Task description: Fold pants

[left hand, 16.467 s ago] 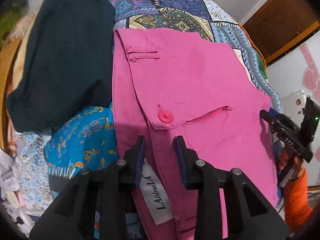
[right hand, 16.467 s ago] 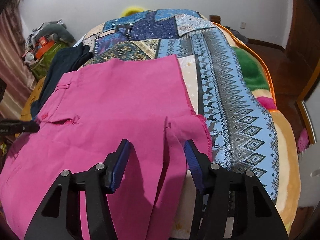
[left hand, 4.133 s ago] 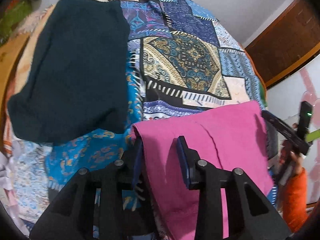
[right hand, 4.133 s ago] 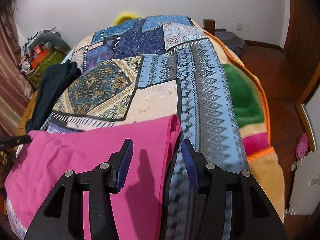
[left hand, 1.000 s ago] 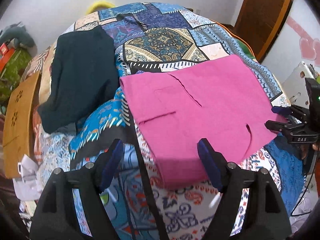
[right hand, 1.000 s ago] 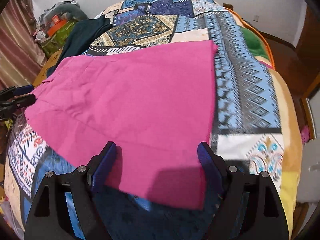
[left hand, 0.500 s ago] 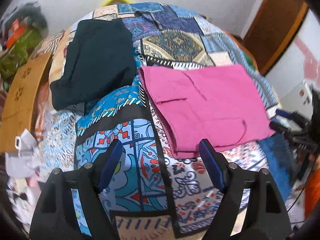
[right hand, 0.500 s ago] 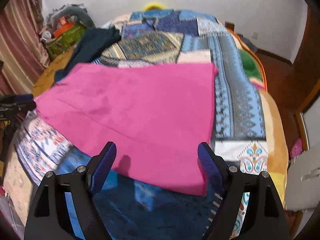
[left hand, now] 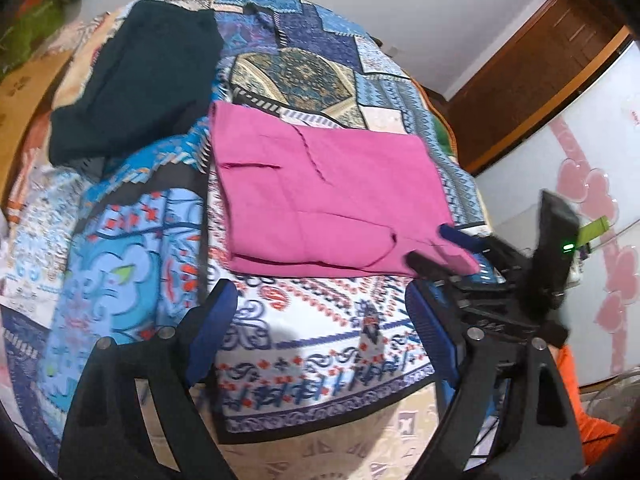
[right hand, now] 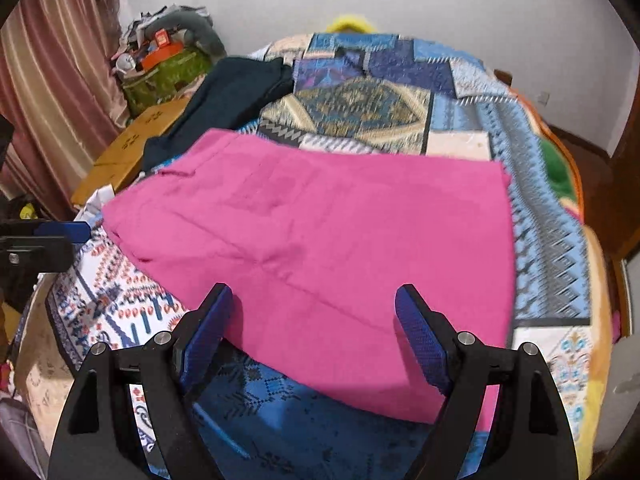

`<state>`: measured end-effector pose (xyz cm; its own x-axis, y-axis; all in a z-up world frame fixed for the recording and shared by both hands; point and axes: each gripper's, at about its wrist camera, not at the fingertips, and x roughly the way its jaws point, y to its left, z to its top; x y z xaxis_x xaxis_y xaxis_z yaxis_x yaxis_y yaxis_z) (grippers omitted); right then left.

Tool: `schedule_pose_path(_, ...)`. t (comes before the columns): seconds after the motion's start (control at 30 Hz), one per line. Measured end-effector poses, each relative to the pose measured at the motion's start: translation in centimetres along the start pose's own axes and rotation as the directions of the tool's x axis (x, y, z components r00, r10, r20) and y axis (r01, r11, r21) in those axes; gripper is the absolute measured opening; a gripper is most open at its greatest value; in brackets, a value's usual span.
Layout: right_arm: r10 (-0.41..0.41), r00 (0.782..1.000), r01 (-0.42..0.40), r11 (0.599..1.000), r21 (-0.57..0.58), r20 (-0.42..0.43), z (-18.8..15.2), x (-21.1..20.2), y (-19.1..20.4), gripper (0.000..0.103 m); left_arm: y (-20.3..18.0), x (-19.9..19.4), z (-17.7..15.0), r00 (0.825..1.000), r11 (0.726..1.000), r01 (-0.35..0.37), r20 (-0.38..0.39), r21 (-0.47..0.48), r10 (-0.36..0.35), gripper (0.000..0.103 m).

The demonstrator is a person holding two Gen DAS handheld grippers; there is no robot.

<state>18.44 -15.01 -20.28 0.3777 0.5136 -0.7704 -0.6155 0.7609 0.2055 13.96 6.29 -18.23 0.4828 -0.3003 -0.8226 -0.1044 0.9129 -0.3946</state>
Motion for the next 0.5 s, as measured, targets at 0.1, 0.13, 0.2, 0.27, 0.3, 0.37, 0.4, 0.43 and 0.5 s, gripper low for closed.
schedule_pose_path(0.1,0.019,1.000,-0.019,0.999,0.037,-0.002,-0.5,0.2,-0.2,0.081,0.5,1.1,0.2,0.997,0.997,0.065,-0.033,-0.051,-0.067,0.086)
schedule_pose_path(0.13,0.027,1.000,-0.027,0.999,0.047,-0.007,-0.6,0.2,-0.3,0.081,0.7,1.4,0.3,0.996,0.995,0.076,-0.039,-0.058,-0.078,0.086)
schedule_pose_path(0.2,0.041,0.999,-0.040,0.998,0.057,-0.014,-0.7,0.2,-0.4,0.081,0.8,1.9,0.6,0.993,0.992,0.102,-0.045,-0.071,-0.105,0.088)
schedule_pose_path(0.27,0.043,0.999,-0.042,0.997,0.057,-0.016,-0.8,0.2,-0.3,0.081,0.9,2.5,1.1,0.991,0.989,0.123,-0.048,-0.088,-0.127,0.089)
schedule_pose_path(0.3,0.042,0.999,-0.042,0.998,0.055,-0.016,-0.9,0.2,-0.2,0.081,0.9,2.8,1.4,0.990,0.988,0.126,-0.050,-0.091,-0.131,0.089)
schedule_pose_path(0.37,0.044,0.999,-0.043,0.997,0.056,-0.015,-1.0,0.2,-0.2,0.081,0.9,3.5,2.2,0.990,0.987,0.126,-0.053,-0.096,-0.132,0.089)
schedule_pose_path(0.4,0.048,0.999,-0.047,0.997,0.060,-0.015,-1.1,0.3,-0.3,0.081,1.0,3.7,2.6,0.991,0.987,0.123,-0.049,-0.099,-0.128,0.088)
schedule_pose_path(0.43,0.054,0.998,-0.052,0.996,0.068,-0.018,-1.1,0.3,-0.4,0.081,0.9,4.0,3.0,0.992,0.989,0.112,-0.044,-0.101,-0.117,0.083)
schedule_pose_path(0.5,0.060,0.998,-0.058,0.995,0.078,-0.020,-1.1,0.3,-0.5,0.081,0.7,4.3,3.4,0.997,0.996,0.059,-0.037,-0.072,-0.062,0.065)
